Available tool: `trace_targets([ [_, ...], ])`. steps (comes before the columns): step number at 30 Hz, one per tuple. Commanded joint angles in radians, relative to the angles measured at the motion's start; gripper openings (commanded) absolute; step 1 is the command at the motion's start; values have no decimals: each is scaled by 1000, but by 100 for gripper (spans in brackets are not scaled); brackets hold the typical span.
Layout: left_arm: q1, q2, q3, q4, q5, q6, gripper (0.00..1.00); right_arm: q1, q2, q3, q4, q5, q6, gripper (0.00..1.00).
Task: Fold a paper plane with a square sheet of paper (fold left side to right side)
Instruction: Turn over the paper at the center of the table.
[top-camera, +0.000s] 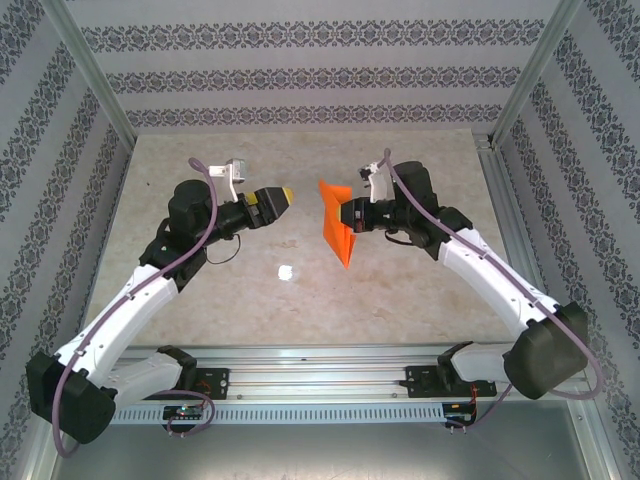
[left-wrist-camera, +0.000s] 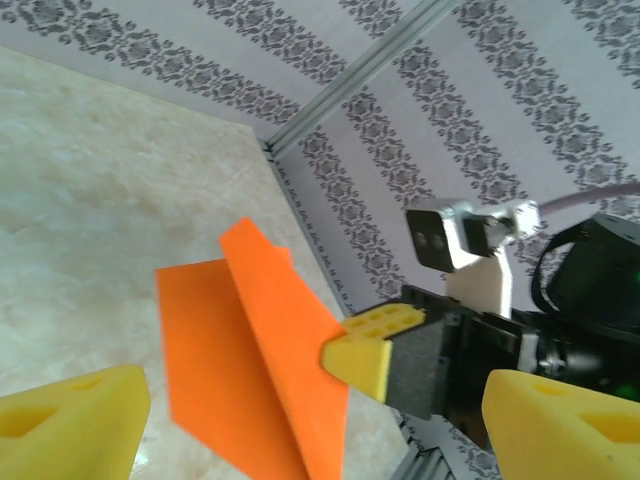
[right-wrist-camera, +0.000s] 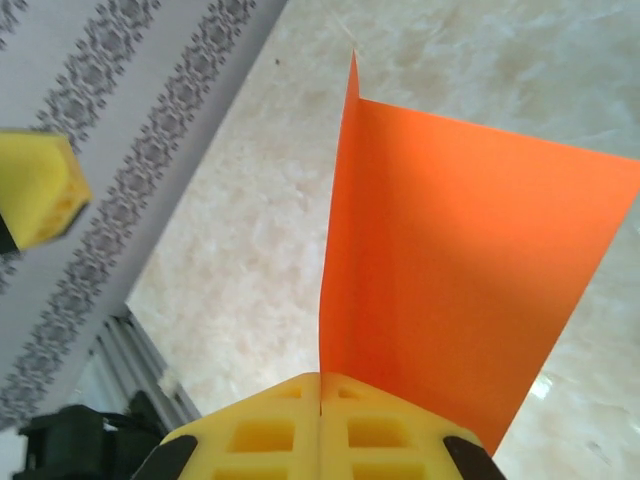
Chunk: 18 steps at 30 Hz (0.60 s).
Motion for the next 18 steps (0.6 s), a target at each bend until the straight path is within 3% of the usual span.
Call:
trace_targets([
  [1, 13, 41, 16, -79, -15, -15, 89, 41, -47, -22, -100, 105, -150, 1],
  [5, 52, 83, 62, -75, 29, -193, 95, 119, -117, -87, -46, 273, -297, 1],
  [11, 91, 189, 263, -448, 107, -307, 96, 268, -219, -230, 126, 620, -590, 3],
  [14, 87, 216, 277, -464, 182, -375, 94, 361, -227, -277, 200, 810, -758, 2],
  [18, 63, 210, 257, -480, 174, -431, 93, 461, -206, -321, 307, 1006, -959, 3],
])
